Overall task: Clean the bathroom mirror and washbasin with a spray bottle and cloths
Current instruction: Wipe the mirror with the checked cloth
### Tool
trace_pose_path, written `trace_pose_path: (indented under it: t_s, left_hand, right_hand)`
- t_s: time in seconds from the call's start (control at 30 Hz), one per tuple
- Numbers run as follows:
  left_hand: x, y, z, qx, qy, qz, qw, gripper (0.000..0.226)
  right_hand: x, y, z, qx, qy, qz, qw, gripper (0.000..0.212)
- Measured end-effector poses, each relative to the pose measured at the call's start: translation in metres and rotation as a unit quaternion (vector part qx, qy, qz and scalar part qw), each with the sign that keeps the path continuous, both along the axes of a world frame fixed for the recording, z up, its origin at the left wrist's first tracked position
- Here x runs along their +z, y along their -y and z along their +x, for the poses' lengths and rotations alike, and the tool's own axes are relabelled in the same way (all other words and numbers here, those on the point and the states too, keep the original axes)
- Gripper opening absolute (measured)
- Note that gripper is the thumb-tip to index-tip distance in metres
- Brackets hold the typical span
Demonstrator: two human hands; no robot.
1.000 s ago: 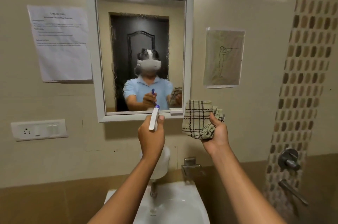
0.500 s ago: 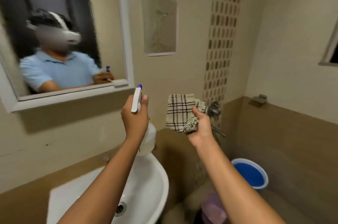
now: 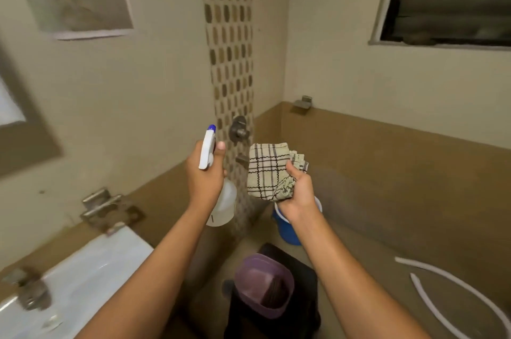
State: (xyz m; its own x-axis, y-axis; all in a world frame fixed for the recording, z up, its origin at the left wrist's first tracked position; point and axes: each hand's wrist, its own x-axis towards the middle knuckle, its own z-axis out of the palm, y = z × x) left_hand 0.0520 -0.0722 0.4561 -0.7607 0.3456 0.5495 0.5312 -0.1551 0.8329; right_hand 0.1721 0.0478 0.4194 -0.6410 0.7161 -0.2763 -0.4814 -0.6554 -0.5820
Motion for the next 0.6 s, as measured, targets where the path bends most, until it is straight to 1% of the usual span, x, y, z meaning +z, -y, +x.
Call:
trace_pose_path:
  t_s: [0.1,0.27,0.43,0.5,0.6]
  left_hand:
    - [-0.023,-0.037,0.011,-0.035,0.023,-0.020,0.999,0.014]
    - [-0.062,-0.081,0.028,-0.090,0.087,-0.038,0.991,0.011]
    - [-0.108,-0.106,0.027,-0.119,0.142,-0.060,0.981,0.023]
    - [-0.128,-0.111,0.024,-0.134,0.152,-0.089,0.975,0.025]
    - [-0.158,-0.115,0.015,-0.155,0.197,-0.134,0.959,0.008]
  right_hand:
    - [-0.026,-0.031,0.014,-0.006,0.016,-0.022,1.000,0.022]
    - [-0.069,-0.059,0.032,-0.039,0.029,-0.048,0.998,0.031]
    - [-0.101,-0.066,0.043,-0.067,0.063,-0.058,0.994,0.031]
    - [-0.116,-0.065,0.043,-0.086,0.077,-0.071,0.991,0.033]
    - [-0.139,-0.065,0.038,-0.117,0.092,-0.091,0.985,0.036]
